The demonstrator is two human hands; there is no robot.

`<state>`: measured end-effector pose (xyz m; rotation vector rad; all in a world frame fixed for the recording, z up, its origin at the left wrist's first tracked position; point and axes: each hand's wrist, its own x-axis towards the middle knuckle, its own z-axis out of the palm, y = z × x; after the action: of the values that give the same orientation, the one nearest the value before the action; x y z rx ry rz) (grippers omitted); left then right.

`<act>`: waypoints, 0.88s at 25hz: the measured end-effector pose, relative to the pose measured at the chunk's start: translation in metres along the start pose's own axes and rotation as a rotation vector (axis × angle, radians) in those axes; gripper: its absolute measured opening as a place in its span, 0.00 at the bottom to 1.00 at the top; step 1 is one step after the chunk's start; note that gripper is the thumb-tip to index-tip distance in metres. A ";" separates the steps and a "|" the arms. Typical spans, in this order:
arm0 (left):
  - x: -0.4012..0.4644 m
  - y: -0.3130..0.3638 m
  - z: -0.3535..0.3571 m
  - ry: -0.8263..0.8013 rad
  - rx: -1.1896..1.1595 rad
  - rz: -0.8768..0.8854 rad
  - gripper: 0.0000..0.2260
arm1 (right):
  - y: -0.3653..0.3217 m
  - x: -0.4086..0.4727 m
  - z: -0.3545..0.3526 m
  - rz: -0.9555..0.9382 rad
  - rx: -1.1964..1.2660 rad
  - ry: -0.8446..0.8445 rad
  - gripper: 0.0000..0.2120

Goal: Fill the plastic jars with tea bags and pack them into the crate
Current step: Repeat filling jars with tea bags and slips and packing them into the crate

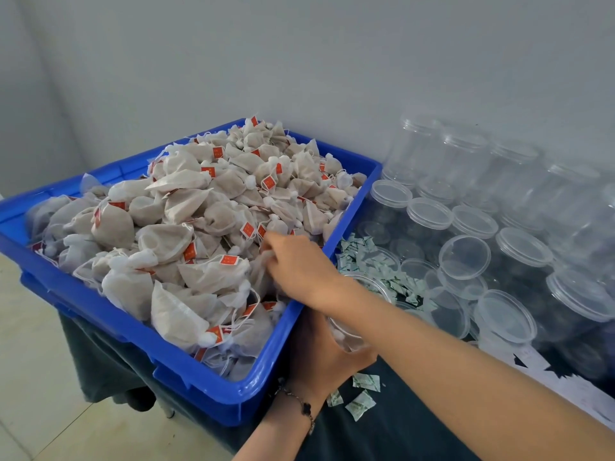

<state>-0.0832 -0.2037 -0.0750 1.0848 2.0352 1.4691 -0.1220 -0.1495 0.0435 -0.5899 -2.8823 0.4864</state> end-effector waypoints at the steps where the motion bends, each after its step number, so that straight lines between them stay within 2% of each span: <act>1: 0.000 0.000 0.000 0.016 -0.002 0.012 0.46 | 0.002 -0.006 -0.010 0.007 0.099 0.080 0.05; 6: -0.004 0.005 -0.002 0.185 -0.009 0.136 0.46 | 0.015 -0.039 -0.087 -0.003 0.246 0.473 0.02; 9: -0.006 0.005 -0.002 0.246 0.034 0.180 0.45 | 0.022 -0.063 -0.121 -0.008 0.239 0.580 0.05; 14: -0.008 0.010 -0.008 0.198 -0.003 0.207 0.46 | 0.039 -0.100 -0.143 0.082 0.228 0.590 0.06; 18: -0.020 0.013 -0.014 0.164 0.039 0.270 0.45 | 0.045 -0.078 -0.127 0.121 0.278 0.570 0.06; 20: -0.031 0.017 -0.014 0.099 -0.001 0.283 0.45 | 0.040 -0.049 -0.103 0.117 0.356 0.459 0.05; 22: -0.037 0.019 -0.012 0.065 -0.052 0.273 0.45 | 0.031 -0.021 -0.071 0.117 0.303 0.257 0.04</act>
<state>-0.0617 -0.2370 -0.0574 1.3525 1.9385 1.6993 -0.0762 -0.1109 0.0976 -0.7126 -2.4788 0.7842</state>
